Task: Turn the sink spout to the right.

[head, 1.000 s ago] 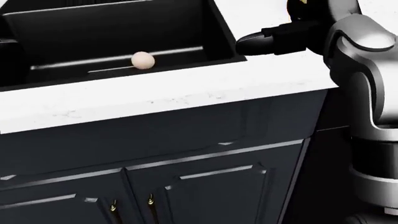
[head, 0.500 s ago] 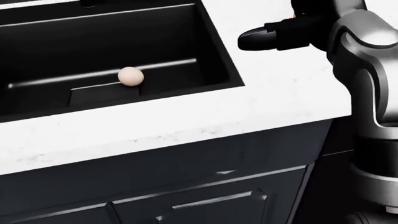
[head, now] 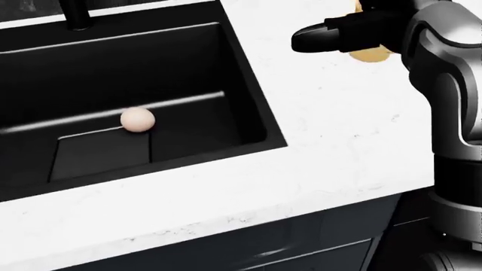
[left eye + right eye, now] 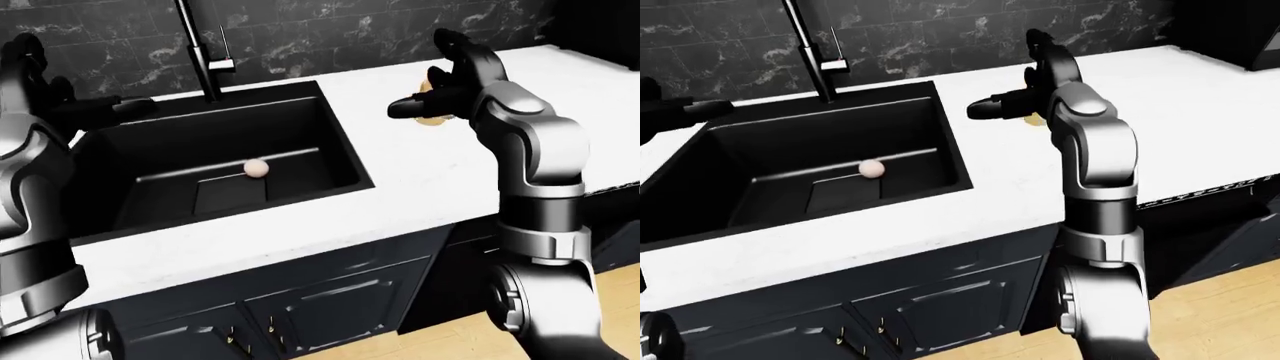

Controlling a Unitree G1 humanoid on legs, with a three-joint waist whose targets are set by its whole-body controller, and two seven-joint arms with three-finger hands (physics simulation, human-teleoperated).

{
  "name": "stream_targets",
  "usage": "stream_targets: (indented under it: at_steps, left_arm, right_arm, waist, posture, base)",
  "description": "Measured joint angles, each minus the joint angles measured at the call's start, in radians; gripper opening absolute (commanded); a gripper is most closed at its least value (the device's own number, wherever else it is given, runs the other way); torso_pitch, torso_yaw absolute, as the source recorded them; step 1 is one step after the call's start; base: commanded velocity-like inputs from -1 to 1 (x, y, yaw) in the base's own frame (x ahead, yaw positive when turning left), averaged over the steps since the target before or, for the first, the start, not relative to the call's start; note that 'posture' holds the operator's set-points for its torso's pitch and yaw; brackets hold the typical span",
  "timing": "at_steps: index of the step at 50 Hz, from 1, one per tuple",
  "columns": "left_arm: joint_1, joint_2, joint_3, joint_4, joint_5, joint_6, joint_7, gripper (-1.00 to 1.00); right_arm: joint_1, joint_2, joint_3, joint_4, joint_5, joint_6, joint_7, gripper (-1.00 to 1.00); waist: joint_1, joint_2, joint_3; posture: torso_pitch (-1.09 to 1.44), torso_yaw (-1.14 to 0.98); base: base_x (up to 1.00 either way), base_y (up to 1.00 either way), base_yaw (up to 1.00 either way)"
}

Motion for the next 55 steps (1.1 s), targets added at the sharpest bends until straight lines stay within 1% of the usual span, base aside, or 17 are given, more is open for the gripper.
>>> stream_targets:
  at_steps: [3, 6, 11, 14, 16, 19, 21, 25, 27, 28, 31, 33, 36, 38, 40, 45, 55]
  left_arm:
    - [0.016, 0.003, 0.009, -0.010, 0.001, 0.005, 0.008, 1.00]
    - [0.024, 0.003, 0.012, -0.018, -0.002, 0.028, 0.015, 1.00]
    - [0.016, 0.012, 0.015, -0.019, -0.012, 0.024, 0.013, 1.00]
    - [0.014, 0.014, 0.016, -0.018, -0.015, 0.023, 0.014, 1.00]
    - [0.024, 0.000, 0.003, -0.020, -0.020, 0.022, 0.012, 1.00]
    - [0.027, 0.000, -0.009, -0.012, -0.030, 0.032, 0.006, 1.00]
    - [0.023, 0.008, -0.003, -0.015, -0.032, 0.038, 0.007, 1.00]
    - [0.015, 0.020, 0.010, -0.041, -0.030, 0.032, 0.016, 1.00]
    - [0.012, 0.026, 0.013, -0.047, -0.030, 0.029, 0.020, 1.00]
    - [0.018, 0.027, 0.020, -0.049, -0.031, 0.027, 0.020, 1.00]
    - [0.042, 0.029, 0.034, -0.050, -0.037, 0.039, 0.018, 1.00]
    - [0.036, 0.032, 0.032, -0.054, -0.046, 0.045, 0.010, 1.00]
    - [0.025, 0.038, 0.030, -0.065, -0.054, 0.032, 0.004, 1.00]
    - [0.023, 0.041, 0.032, -0.065, -0.063, 0.034, 0.000, 1.00]
    - [0.038, 0.033, 0.033, -0.062, -0.077, 0.046, -0.004, 1.00]
    - [0.038, 0.049, 0.028, -0.046, -0.103, 0.071, -0.006, 1.00]
    - [0.039, 0.063, 0.034, -0.070, -0.111, 0.058, -0.001, 1.00]
  right_arm:
    - [0.015, 0.017, 0.014, 0.012, 0.005, -0.009, 0.004, 1.00]
    - [0.021, 0.020, 0.023, 0.032, 0.012, -0.003, 0.011, 1.00]
    - [0.008, 0.014, 0.011, 0.017, 0.008, -0.013, 0.005, 1.00]
    - [-0.001, 0.010, 0.009, 0.012, 0.008, -0.021, 0.004, 1.00]
    - [0.008, 0.004, -0.001, 0.015, 0.005, -0.022, 0.002, 1.00]
    - [0.018, 0.001, -0.006, 0.030, -0.001, -0.005, -0.004, 1.00]
    - [0.011, -0.001, -0.003, 0.021, -0.001, 0.008, -0.004, 1.00]
    - [-0.002, -0.004, -0.005, -0.008, 0.005, 0.009, -0.003, 1.00]
    - [-0.008, -0.005, -0.004, -0.016, 0.008, 0.008, -0.002, 1.00]
    - [-0.004, 0.002, -0.001, -0.020, 0.009, 0.006, -0.002, 1.00]
    - [0.009, 0.010, 0.017, -0.005, 0.018, 0.015, 0.005, 1.00]
    - [0.006, 0.006, 0.016, 0.000, 0.020, 0.022, 0.007, 1.00]
    - [-0.011, 0.003, 0.011, -0.021, 0.015, 0.017, 0.007, 1.00]
    - [-0.017, 0.001, 0.011, -0.029, 0.015, 0.015, 0.009, 1.00]
    - [-0.009, -0.003, 0.007, -0.031, 0.014, 0.018, 0.010, 1.00]
    - [-0.011, -0.005, 0.003, 0.000, 0.003, 0.033, 0.007, 1.00]
    - [-0.024, -0.005, 0.005, -0.023, 0.005, 0.029, 0.013, 1.00]
  waist:
    - [0.017, -0.008, 0.009]
    - [0.020, -0.020, 0.002]
    - [0.025, -0.080, 0.004]
    - [0.030, -0.130, -0.006]
    - [0.017, -0.111, 0.004]
    - [0.007, -0.112, 0.006]
    - [0.008, -0.095, 0.007]
    - [0.003, -0.039, 0.010]
    - [0.001, 0.006, -0.001]
    - [0.007, -0.005, 0.002]
    - [0.018, -0.002, 0.007]
    - [0.015, -0.015, 0.009]
    - [0.015, -0.055, 0.032]
    - [0.020, -0.099, 0.032]
    - [0.017, -0.087, 0.040]
    - [0.011, -0.066, 0.027]
    - [0.009, -0.064, 0.014]
  posture:
    - [0.00, 0.00]
    - [0.00, 0.00]
    - [0.00, 0.00]
    - [0.00, 0.00]
    - [0.00, 0.00]
    - [0.00, 0.00]
    - [0.00, 0.00]
    - [0.00, 0.00]
    - [0.00, 0.00]
    - [0.00, 0.00]
    - [0.00, 0.00]
    - [0.00, 0.00]
    - [0.00, 0.00]
    - [0.00, 0.00]
    - [0.00, 0.00]
    - [0.00, 0.00]
    - [0.00, 0.00]
  base:
    - [0.18, 0.00, 0.00]
    - [0.19, 0.00, 0.00]
    - [0.19, 0.00, 0.00]
    - [0.19, 0.00, 0.00]
    - [0.18, 0.00, 0.00]
    - [0.19, 0.00, 0.00]
    - [0.19, 0.00, 0.00]
    - [0.19, 0.00, 0.00]
    - [0.19, 0.00, 0.00]
    - [0.19, 0.00, 0.00]
    - [0.19, 0.00, 0.00]
    - [0.00, 0.00, 0.00]
    - [0.00, 0.00, 0.00]
    - [0.00, 0.00, 0.00]
    - [0.00, 0.00, 0.00]
    - [0.00, 0.00, 0.00]
    - [0.00, 0.00, 0.00]
